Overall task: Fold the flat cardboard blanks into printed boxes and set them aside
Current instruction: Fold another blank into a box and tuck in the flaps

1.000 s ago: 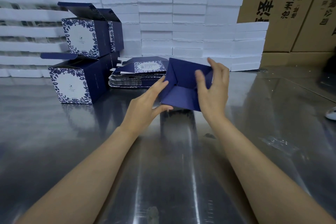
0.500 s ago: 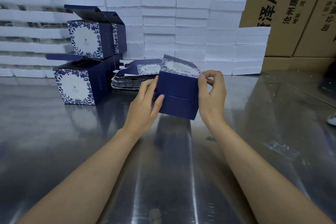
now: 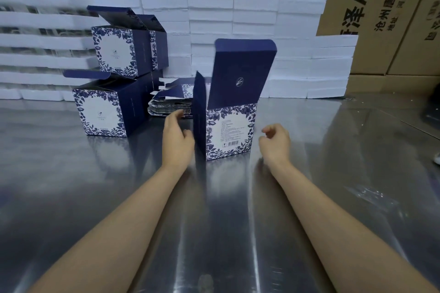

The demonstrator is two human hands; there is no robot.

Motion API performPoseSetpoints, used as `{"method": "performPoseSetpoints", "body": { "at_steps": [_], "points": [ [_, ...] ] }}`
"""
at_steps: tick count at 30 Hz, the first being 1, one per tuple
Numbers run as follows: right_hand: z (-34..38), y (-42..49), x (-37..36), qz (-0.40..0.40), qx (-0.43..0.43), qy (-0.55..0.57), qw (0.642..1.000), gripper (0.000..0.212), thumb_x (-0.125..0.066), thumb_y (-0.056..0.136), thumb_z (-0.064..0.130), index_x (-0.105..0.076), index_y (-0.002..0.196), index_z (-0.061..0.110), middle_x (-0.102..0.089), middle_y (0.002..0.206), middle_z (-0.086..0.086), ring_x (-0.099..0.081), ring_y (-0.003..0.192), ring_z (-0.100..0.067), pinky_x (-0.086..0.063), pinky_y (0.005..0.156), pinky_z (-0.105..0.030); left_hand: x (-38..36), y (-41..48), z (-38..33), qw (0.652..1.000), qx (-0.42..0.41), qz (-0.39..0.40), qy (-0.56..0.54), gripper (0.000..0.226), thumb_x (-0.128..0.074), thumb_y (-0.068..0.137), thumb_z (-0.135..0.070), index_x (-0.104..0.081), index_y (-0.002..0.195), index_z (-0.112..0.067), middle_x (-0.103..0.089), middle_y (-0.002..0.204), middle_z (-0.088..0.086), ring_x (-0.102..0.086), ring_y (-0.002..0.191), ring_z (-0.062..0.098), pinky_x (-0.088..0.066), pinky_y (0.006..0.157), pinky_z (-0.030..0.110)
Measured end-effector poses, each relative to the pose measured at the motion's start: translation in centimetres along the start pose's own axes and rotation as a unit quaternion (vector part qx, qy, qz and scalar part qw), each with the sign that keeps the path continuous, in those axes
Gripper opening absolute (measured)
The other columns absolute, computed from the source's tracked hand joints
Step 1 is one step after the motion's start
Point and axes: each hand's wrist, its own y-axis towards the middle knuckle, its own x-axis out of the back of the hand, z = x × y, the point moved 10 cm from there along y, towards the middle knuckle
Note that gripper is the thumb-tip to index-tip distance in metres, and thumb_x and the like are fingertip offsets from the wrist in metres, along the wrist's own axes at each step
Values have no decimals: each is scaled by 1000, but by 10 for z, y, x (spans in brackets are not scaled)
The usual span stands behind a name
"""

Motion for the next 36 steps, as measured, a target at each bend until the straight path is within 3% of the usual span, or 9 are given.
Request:
{"method": "performPoseSetpoints", "body": {
  "at_steps": [4,6,9,11,15,20,24,30,36],
  "points": [
    [-12,7,-9,31,-55,59,996,24,-48,84,-2,-57,74,18,-63,78,-6,-61,69,-20,-47,65,-28,-24,0,24,988,108,109,-16,71,-49,92,-2,-16,154,-14,-28,157,0,-31,141,19,-24,110,25],
    [-6,3,-18,61,-43,92,993,26,-47,85,-3,-63,83,18,-66,82,-2,-61,62,-7,-50,62,-20,-33,-2,26,981,126,143,-49,71,-47,93,-3,-15,155,-18,-37,152,-7,-39,135,13,-27,101,20],
    [-4,1,-18,52,-33,132,989,46,-43,89,0,-56,128,20,-60,116,12,-58,102,1,-44,90,-11,-6,4,27,989,127,12,-80,50,-40,87,3,-52,134,-12,-69,98,-21,-55,93,-13,-35,78,1],
    [-11,3,-13,22,-66,157,985,49,-36,94,5,-45,140,20,-50,137,6,-48,123,-10,-39,107,-25,15,4,31,986,131,-72,-79,40,-40,82,4,-63,112,-8,-65,71,-17,-54,73,-15,-36,67,2],
    [-23,6,9,-72,-105,167,978,38,-31,96,15,-54,125,22,-58,128,-4,-55,117,-22,-44,104,-42,15,4,34,982,143,-73,-103,28,-41,93,-2,-58,112,-12,-68,96,2,-59,91,14,-43,73,17],
    [-25,8,5,-36,-110,161,980,33,-33,94,19,-57,116,23,-60,120,-2,-58,111,-21,-47,101,-42,-33,-2,17,984,82,139,-80,53,-51,99,-16,-31,148,-11,-45,146,2,-44,129,10,-32,104,18],
    [-15,8,-9,30,-62,146,987,36,-47,98,18,-51,133,22,-62,113,10,-58,103,-6,-47,91,-21,-61,-17,9,958,51,278,-49,70,-47,101,-25,-2,155,-21,-22,158,-10,-20,146,7,-20,120,34],
    [-18,8,-4,14,-53,88,995,40,-53,92,1,-55,129,15,-60,107,1,-59,86,-10,-48,70,-12,-60,-18,10,960,45,275,4,93,-58,95,-34,15,152,-23,-14,160,-7,-5,147,13,-9,118,37],
    [-6,2,-31,124,-58,166,977,31,-49,98,13,-55,129,16,-63,125,-3,-60,115,-15,-46,103,-33,-57,-19,6,967,31,254,-14,139,-86,69,-33,27,148,-23,8,161,-5,2,147,7,-4,117,26]
  ]
}}
